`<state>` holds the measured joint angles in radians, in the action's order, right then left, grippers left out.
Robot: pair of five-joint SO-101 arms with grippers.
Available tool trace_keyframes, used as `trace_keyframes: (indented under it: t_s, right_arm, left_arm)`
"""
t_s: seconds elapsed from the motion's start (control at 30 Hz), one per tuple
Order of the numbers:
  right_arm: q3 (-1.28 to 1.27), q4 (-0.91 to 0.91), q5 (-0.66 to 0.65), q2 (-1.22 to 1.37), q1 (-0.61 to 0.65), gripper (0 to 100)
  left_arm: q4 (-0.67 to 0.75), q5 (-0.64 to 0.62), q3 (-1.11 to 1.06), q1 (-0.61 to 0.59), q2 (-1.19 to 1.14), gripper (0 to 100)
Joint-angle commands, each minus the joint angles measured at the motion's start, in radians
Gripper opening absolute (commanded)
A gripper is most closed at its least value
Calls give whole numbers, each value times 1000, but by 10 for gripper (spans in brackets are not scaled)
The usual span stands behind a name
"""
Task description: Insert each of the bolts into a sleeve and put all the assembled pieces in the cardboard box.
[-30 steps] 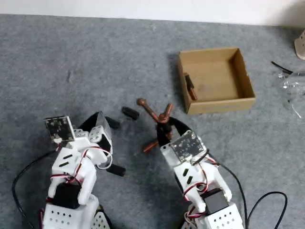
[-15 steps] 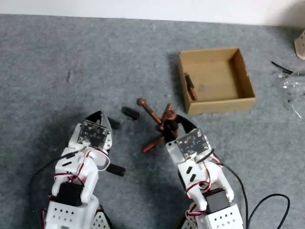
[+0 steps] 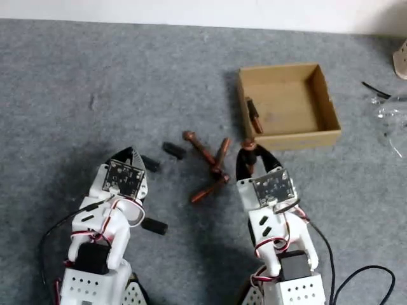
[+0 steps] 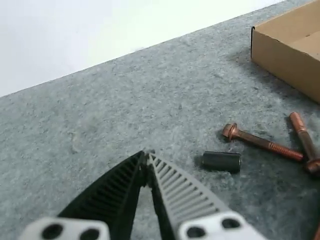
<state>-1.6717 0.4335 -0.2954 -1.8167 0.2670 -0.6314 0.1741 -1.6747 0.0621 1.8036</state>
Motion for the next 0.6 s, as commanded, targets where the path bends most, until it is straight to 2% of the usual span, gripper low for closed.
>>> trace_keyframes:
  t_s: [0.0,0.2,0.37,0.57]
  right_arm:
    - [30,-2,-15,-19,-15,5]
    - [163,1,-60,117,-19,5]
    - [426,1,-58,483,-21,5]
    - [848,5,-54,975,-99,5]
  left_arm:
    - [20,-3,-2,-15,12,7]
    - [21,-3,-10,-15,13,7]
    - [23,-3,-13,-15,8,7]
    - [25,-3,-21,-16,13,7]
